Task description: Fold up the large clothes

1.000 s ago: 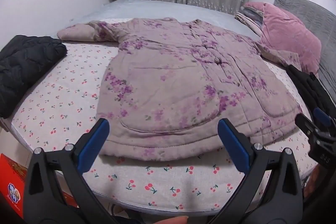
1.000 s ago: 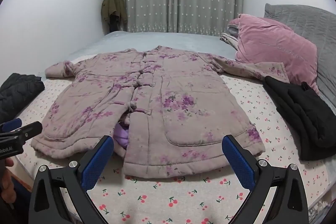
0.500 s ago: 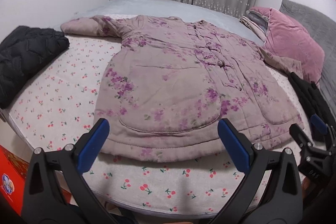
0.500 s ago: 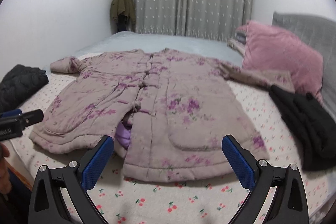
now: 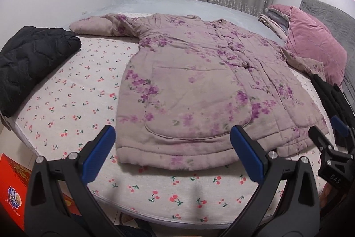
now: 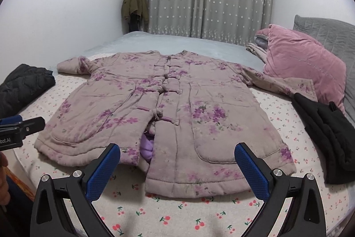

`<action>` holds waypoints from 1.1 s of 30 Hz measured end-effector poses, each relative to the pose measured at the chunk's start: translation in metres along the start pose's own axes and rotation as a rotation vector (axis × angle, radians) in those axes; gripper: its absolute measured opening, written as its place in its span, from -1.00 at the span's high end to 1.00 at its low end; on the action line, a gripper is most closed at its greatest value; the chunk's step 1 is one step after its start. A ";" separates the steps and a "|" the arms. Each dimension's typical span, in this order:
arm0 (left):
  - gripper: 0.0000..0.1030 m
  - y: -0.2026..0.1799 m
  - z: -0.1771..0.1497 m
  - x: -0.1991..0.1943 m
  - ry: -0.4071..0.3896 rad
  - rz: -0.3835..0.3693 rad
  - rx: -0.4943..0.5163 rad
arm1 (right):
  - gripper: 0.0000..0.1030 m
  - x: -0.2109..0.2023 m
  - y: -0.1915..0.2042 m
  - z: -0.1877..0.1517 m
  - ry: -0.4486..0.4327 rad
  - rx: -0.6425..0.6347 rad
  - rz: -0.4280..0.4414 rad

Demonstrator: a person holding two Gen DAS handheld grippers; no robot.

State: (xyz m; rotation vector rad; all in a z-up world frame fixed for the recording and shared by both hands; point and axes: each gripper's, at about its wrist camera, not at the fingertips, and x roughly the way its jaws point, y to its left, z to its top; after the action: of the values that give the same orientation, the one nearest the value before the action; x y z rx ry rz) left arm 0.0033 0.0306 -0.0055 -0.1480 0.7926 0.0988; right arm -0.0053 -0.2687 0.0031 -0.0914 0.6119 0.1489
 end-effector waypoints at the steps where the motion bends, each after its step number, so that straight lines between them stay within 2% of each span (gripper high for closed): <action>1: -0.99 0.001 -0.001 0.002 0.005 -0.002 0.000 | -1.00 -0.001 0.001 0.000 -0.009 -0.004 -0.007; 4: -0.99 0.002 -0.003 0.002 0.017 -0.004 0.010 | -1.00 -0.007 -0.001 -0.001 -0.034 -0.023 -0.026; 8: -0.99 -0.003 -0.004 -0.001 -0.031 0.025 0.036 | -1.00 -0.011 -0.011 -0.001 -0.044 -0.004 -0.019; 19: -0.99 0.003 -0.004 0.021 0.012 0.072 0.053 | -1.00 -0.005 -0.038 -0.005 0.005 0.069 -0.005; 23: -0.99 0.015 -0.003 0.032 0.050 0.061 0.019 | -1.00 -0.004 -0.048 -0.006 0.006 0.085 -0.042; 26: -0.99 0.028 -0.003 0.041 0.071 0.082 -0.021 | -1.00 0.005 -0.062 -0.007 0.038 0.119 -0.114; 28: -0.99 0.038 -0.004 0.052 0.115 0.083 -0.052 | -1.00 0.026 -0.086 -0.013 0.146 0.188 -0.204; 29: -0.99 0.045 -0.005 0.060 0.153 0.066 -0.084 | -1.00 0.037 -0.103 -0.018 0.207 0.250 -0.213; 30: -0.97 0.049 -0.005 0.066 0.172 0.056 -0.106 | -1.00 0.044 -0.119 -0.023 0.247 0.317 -0.192; 31: -0.85 0.054 -0.007 0.070 0.189 0.052 -0.131 | -1.00 0.050 -0.135 -0.028 0.279 0.388 -0.161; 33: -0.72 0.061 -0.011 0.080 0.228 0.049 -0.179 | -1.00 0.054 -0.167 -0.041 0.300 0.537 -0.105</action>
State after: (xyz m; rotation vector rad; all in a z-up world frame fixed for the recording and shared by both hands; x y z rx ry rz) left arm 0.0426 0.0918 -0.0756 -0.3138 1.0153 0.2018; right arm 0.0426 -0.4321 -0.0550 0.3796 0.9262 -0.1364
